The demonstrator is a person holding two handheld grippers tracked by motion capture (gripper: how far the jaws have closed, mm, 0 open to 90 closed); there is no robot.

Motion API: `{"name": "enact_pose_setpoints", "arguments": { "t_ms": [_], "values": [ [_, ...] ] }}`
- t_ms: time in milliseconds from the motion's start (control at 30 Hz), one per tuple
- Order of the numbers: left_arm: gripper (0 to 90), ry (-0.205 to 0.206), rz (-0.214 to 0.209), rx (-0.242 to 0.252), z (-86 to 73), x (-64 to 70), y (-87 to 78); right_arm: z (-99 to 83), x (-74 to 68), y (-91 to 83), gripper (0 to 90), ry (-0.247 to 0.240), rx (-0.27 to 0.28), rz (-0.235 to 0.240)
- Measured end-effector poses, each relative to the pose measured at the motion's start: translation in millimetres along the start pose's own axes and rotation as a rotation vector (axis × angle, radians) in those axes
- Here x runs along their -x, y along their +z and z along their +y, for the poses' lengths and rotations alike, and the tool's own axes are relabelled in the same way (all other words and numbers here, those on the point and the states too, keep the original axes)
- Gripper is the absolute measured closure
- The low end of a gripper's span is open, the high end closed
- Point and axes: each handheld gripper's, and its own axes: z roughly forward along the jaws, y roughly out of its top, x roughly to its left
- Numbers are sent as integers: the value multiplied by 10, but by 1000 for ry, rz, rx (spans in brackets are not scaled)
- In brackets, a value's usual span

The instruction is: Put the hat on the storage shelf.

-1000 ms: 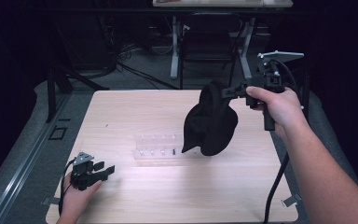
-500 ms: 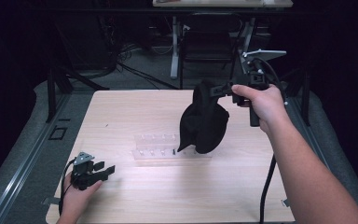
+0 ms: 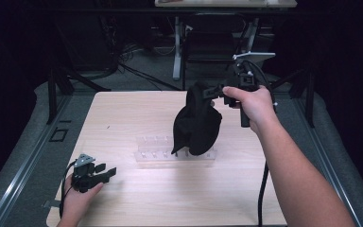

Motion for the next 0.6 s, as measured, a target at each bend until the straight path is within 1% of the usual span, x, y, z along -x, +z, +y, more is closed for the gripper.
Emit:
{"name": "enact_pose_setpoints", "arguments": {
  "t_ms": [100,267,300,333,367,400,600],
  "values": [
    [455,0,0,0,0,0,0,4,1,9,879,-2,-1,-2],
    [455,0,-1,0,1,1,0,4,3,35,879,-2,2,-24],
    [455,-1,3,7,-2,4,6,4,3,41,879,-4,1,-24],
    [455,0,-1,2,0,2,2,2,-3,55,879,-6,-4,-24],
    [455,-4,4,19,-6,8,15,1,-6,67,879,-9,-7,-24],
    [455,-3,4,17,-6,7,15,-3,-16,87,879,-10,-13,-24],
    [455,-3,4,17,-6,8,15,-23,-69,178,879,-20,-28,10]
  ]
}}
